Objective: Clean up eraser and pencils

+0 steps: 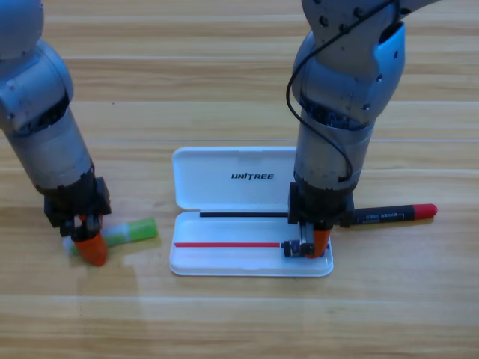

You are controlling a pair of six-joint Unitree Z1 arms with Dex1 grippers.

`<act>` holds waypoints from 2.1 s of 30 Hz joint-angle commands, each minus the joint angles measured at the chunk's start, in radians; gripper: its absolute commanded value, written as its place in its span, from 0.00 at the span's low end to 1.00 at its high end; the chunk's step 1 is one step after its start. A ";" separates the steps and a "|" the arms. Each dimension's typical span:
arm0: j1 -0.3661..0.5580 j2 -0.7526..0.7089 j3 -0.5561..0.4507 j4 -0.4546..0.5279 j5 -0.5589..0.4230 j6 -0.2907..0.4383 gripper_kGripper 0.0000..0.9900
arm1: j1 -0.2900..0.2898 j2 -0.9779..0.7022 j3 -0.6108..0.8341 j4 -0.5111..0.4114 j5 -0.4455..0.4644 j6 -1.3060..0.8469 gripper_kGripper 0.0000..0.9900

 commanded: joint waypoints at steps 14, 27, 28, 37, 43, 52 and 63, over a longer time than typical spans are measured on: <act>-0.004 -0.087 -0.045 0.087 0.013 0.118 0.00 | -0.030 0.040 0.046 -0.030 -0.046 -0.005 0.50; -0.005 -0.218 -0.256 0.343 0.008 0.130 0.00 | -0.108 -0.328 0.250 -0.009 -0.019 -0.131 0.84; -0.007 -0.220 -0.265 0.350 0.007 0.132 0.00 | -0.128 -0.333 0.270 -0.009 -0.018 -0.162 0.84; -0.096 -0.215 -0.335 0.376 -0.042 0.133 0.00 | -0.270 -0.187 0.305 -0.109 -0.029 -0.300 0.84; -0.188 -0.154 -0.402 0.391 -0.052 0.104 0.00 | -0.292 -0.086 0.259 -0.175 -0.041 -0.329 0.84; -0.301 -0.030 -0.428 0.383 -0.045 0.075 0.00 | -0.293 0.015 0.179 -0.182 -0.046 -0.355 0.83; -0.327 0.124 -0.520 0.382 -0.061 0.063 0.00 | -0.303 0.032 0.208 -0.173 -0.047 -0.389 0.00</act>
